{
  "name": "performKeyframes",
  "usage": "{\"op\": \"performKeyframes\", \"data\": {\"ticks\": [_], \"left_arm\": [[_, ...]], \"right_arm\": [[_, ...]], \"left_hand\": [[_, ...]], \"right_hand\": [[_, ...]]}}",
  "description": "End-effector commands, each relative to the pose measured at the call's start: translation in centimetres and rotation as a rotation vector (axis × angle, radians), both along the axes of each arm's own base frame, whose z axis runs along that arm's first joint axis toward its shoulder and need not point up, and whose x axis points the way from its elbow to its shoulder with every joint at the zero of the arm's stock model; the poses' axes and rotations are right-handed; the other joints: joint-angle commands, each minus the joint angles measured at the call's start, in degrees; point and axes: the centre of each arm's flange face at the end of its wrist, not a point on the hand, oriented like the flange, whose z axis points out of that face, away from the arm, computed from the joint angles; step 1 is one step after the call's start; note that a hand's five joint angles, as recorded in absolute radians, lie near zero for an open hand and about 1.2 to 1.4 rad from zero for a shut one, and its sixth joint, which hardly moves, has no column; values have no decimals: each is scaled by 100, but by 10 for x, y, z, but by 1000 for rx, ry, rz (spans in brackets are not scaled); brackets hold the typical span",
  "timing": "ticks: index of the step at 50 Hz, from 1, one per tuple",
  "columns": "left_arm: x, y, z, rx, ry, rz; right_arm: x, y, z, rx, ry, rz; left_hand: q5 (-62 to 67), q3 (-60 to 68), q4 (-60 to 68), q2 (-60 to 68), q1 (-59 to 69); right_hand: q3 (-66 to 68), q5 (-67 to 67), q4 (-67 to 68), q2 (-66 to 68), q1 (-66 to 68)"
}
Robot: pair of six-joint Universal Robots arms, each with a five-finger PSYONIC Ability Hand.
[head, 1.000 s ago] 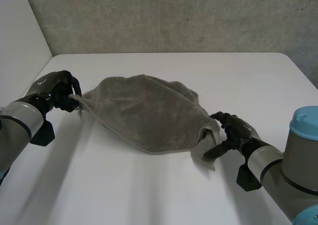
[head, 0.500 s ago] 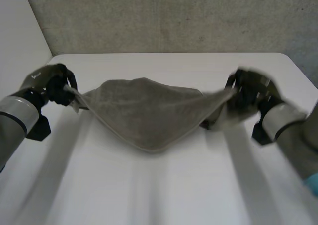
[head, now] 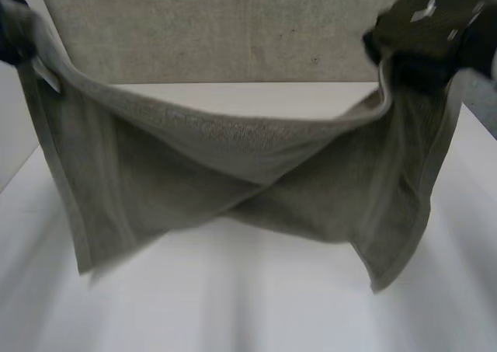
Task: Fold the towel.
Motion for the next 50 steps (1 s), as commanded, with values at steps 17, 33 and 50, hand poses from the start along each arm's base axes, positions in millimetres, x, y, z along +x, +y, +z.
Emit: {"op": "performKeyframes", "data": {"ticks": [17, 33, 50], "left_arm": [[-47, -69, 51, -198, 150, -112], [-36, -73, 32, -215, 258, -53], [-27, -55, -181, 247, 88, -57]], "right_arm": [[38, -96, 48, -605, -304, -121], [40, -77, 18, -325, -466, 56], [36, -51, -215, 140, -49, 69]], "left_hand": [[-1527, -726, -681, -566, -182], [-1527, -726, -681, -566, -182], [-1527, -726, -681, -566, -182]], "right_hand": [[402, 308, 353, 552, 391], [402, 308, 353, 552, 391], [375, 280, 326, 525, 364]]}}
